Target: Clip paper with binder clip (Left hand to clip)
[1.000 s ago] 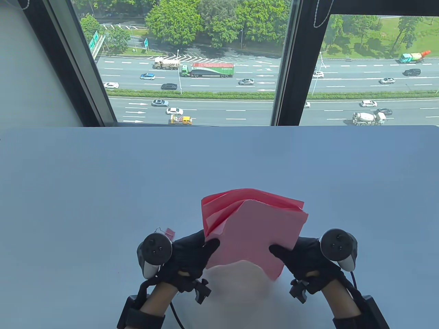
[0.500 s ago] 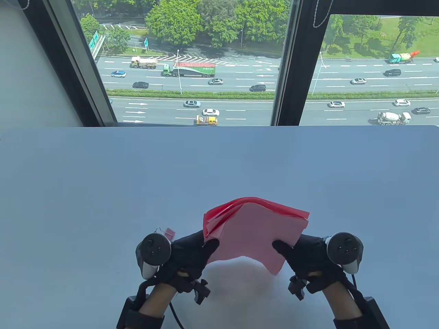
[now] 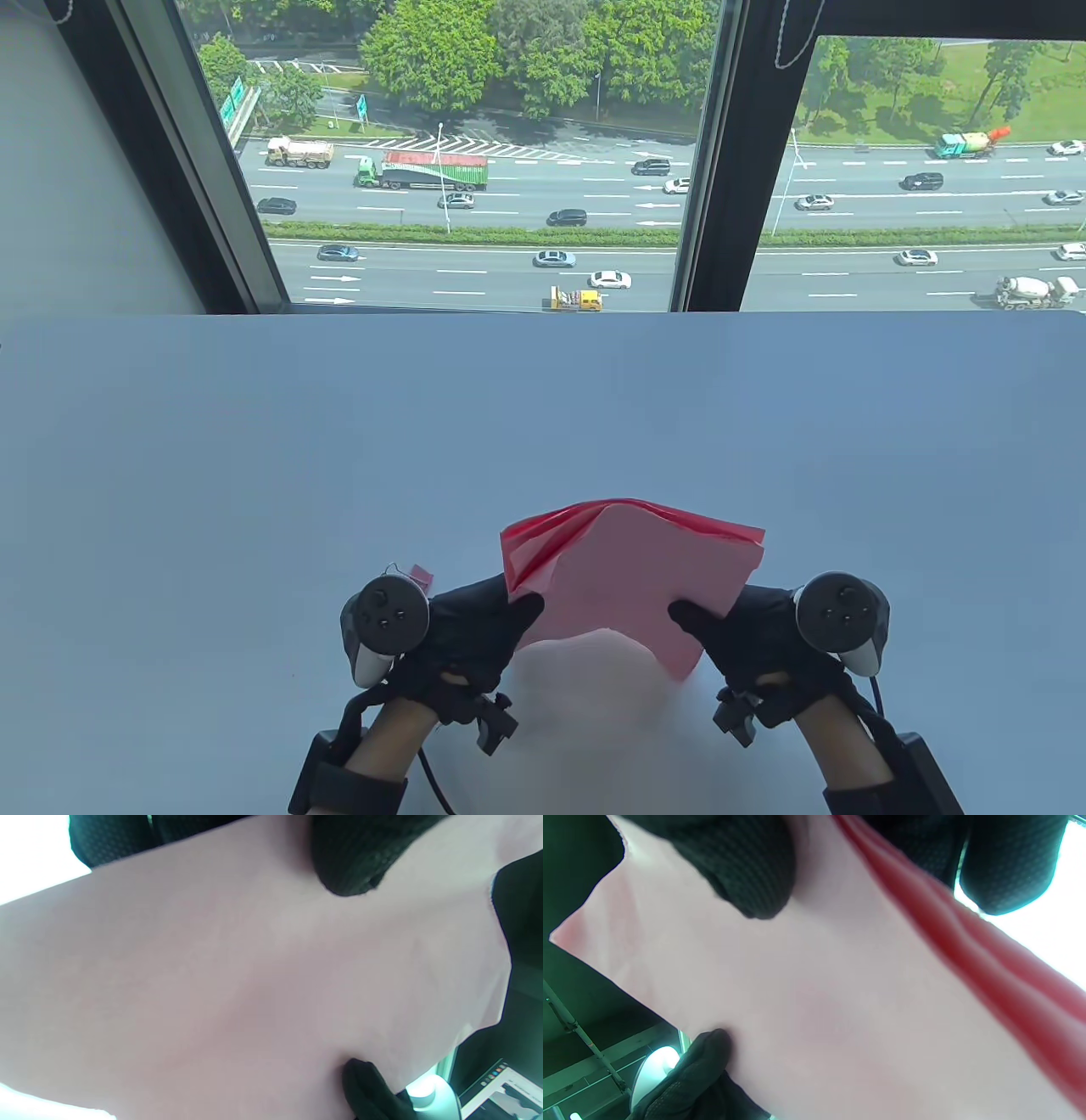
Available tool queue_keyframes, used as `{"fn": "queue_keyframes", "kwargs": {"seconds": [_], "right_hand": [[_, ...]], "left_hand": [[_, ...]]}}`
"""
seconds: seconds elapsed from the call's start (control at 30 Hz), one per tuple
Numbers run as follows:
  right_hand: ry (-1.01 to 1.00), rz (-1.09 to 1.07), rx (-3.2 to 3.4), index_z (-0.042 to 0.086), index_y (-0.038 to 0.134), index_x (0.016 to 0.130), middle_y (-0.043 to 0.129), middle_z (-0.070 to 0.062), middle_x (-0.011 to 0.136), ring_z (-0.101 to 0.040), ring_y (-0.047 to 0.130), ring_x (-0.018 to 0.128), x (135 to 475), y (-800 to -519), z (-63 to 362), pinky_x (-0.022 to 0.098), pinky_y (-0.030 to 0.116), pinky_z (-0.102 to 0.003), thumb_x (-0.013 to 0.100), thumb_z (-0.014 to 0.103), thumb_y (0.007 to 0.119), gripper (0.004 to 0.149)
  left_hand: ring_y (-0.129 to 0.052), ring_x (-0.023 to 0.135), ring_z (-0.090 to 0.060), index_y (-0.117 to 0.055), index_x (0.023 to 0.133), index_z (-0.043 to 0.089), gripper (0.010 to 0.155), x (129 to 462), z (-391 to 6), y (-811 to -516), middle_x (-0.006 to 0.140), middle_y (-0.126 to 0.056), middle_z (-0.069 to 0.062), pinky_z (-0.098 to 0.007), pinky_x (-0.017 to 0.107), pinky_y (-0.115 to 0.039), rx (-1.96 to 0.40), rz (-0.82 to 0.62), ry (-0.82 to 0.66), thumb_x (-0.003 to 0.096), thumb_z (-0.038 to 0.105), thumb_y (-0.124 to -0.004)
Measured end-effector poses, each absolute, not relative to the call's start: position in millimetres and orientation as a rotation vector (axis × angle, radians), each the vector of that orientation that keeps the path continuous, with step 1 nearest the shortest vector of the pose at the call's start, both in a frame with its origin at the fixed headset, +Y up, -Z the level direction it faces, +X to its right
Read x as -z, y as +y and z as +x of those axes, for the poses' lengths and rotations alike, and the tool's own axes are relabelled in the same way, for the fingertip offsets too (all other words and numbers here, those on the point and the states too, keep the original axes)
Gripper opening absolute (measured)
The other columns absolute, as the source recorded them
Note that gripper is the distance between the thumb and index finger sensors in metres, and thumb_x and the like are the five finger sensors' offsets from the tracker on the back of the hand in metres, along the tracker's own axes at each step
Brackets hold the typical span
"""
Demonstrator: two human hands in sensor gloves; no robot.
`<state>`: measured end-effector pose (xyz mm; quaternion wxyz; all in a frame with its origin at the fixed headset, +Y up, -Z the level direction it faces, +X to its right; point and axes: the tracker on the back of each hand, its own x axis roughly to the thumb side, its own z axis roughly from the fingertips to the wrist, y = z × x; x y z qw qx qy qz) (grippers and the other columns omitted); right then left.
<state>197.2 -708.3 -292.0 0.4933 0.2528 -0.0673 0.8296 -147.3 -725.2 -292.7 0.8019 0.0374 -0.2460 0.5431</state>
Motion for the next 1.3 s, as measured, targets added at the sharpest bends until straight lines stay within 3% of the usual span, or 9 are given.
{"fn": "queue_keyframes", "kwargs": {"seconds": [0.13,0.33,0.6,0.93,1.3], "right_hand": [[-0.098,0.608,-2.082,0.013,0.088,0.086,0.1,-0.012,0.074,-0.039,0.102,0.057,295,-715,198,0.046,0.079,-0.058,0.044,0.033,0.087,0.046],[-0.11,0.574,-2.017,0.012,0.085,0.089,0.1,-0.013,0.074,-0.039,0.102,0.056,298,-715,202,0.045,0.079,-0.059,0.043,0.035,0.088,0.05],[-0.126,0.471,-2.028,0.011,0.077,0.095,0.098,-0.014,0.076,-0.04,0.101,0.057,304,-720,213,0.044,0.079,-0.059,0.043,0.04,0.088,0.061],[-0.087,0.418,-2.01,0.01,0.073,0.098,0.097,-0.016,0.078,-0.042,0.1,0.058,306,-725,217,0.043,0.078,-0.059,0.043,0.049,0.087,0.068],[-0.045,0.417,-1.996,0.01,0.069,0.101,0.094,-0.018,0.08,-0.043,0.099,0.059,305,-726,214,0.043,0.078,-0.059,0.043,0.057,0.084,0.077]], "left_hand": [[-0.098,0.075,-0.034,-0.082,0.096,0.027,0.05,296,-148,-731,0.091,-0.095,-0.004,-0.059,0.059,-0.072,-1.088,-0.062,-0.519,0.0485,0.043,-0.075],[-0.101,0.07,-0.033,-0.086,0.092,0.026,0.049,297,-151,-727,0.085,-0.099,-0.005,-0.058,0.057,-0.075,-1.176,-0.002,-0.514,0.0472,0.04,-0.074],[-0.106,0.06,-0.029,-0.089,0.089,0.025,0.048,303,-160,-735,0.076,-0.103,-0.005,-0.055,0.053,-0.08,-1.373,-0.072,-0.439,0.0458,0.038,-0.073],[-0.107,0.059,-0.027,-0.088,0.09,0.025,0.048,307,-171,-741,0.076,-0.103,-0.003,-0.053,0.052,-0.082,-1.665,-0.087,-0.329,0.046,0.039,-0.072],[-0.107,0.061,-0.025,-0.085,0.091,0.027,0.048,305,-174,-743,0.078,-0.102,-0.001,-0.051,0.054,-0.082,-1.801,-0.088,-0.288,0.0474,0.04,-0.07]]}}
